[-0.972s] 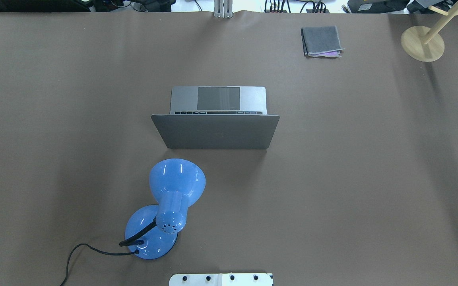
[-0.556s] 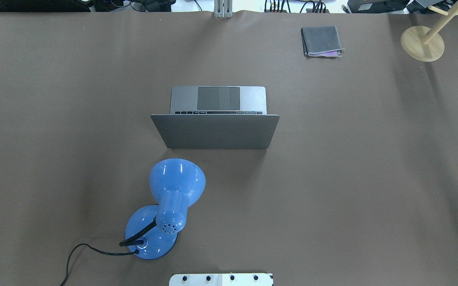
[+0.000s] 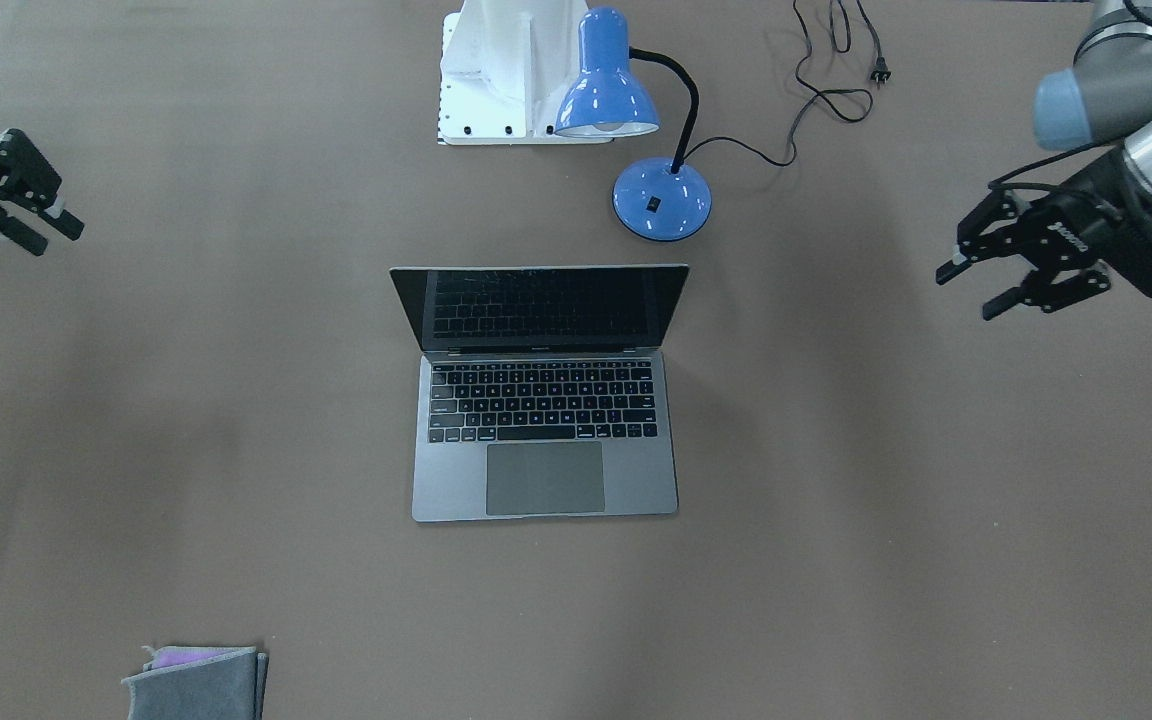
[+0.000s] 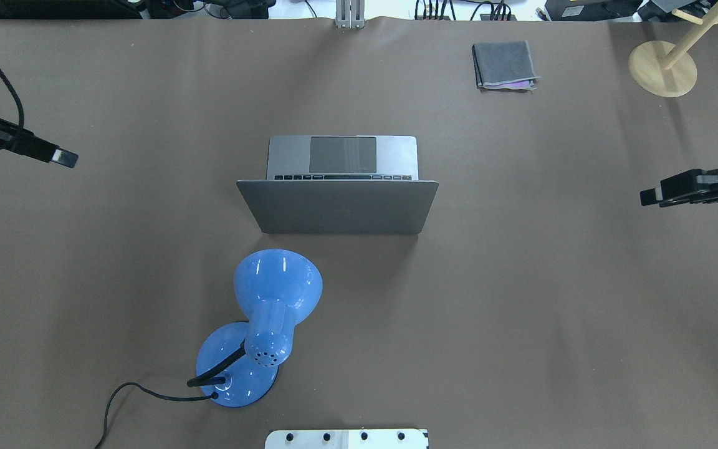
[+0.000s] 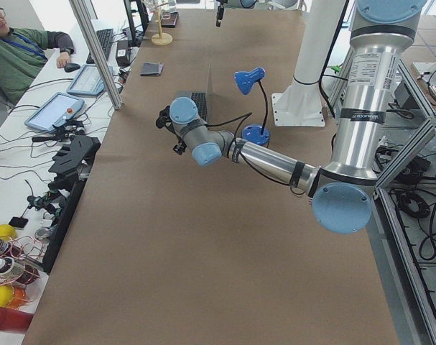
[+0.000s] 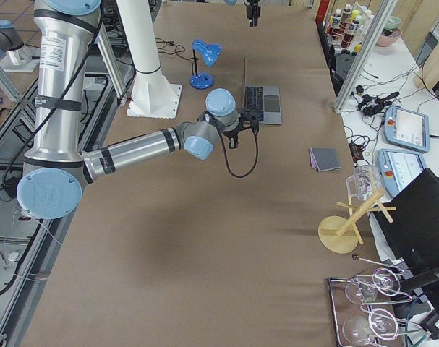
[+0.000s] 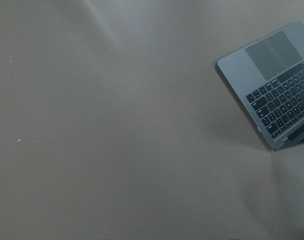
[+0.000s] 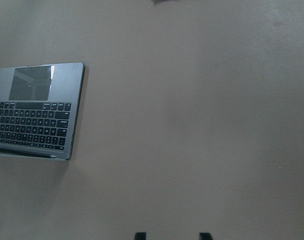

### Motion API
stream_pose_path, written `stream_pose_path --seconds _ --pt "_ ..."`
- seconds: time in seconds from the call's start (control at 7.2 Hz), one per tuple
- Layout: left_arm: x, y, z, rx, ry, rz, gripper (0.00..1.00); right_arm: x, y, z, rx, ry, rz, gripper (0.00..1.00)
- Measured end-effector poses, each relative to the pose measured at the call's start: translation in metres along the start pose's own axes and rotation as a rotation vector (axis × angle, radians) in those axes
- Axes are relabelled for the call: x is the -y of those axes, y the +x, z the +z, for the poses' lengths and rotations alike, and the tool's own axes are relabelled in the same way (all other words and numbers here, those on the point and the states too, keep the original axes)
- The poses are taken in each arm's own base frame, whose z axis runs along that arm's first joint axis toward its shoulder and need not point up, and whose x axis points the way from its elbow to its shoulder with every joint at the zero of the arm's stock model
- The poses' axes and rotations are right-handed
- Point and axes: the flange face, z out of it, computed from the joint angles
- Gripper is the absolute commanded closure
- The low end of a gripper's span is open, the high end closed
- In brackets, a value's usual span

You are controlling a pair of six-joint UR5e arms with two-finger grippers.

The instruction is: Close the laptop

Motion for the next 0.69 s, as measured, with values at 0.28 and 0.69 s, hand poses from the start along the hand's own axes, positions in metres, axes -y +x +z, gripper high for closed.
stream_pose_path --seconds 0.28,0.69 --pt "-0.016 0.053 0.049 -0.125 -0.034 -0.08 1.0 -0.019 -0.067 0.028 0.035 0.021 0.051 1.0" --pt "-0.021 0.127 0.103 -0.22 -0.093 -0.148 1.0 -0.037 -0.168 0.086 0.098 0.083 0.113 1.0"
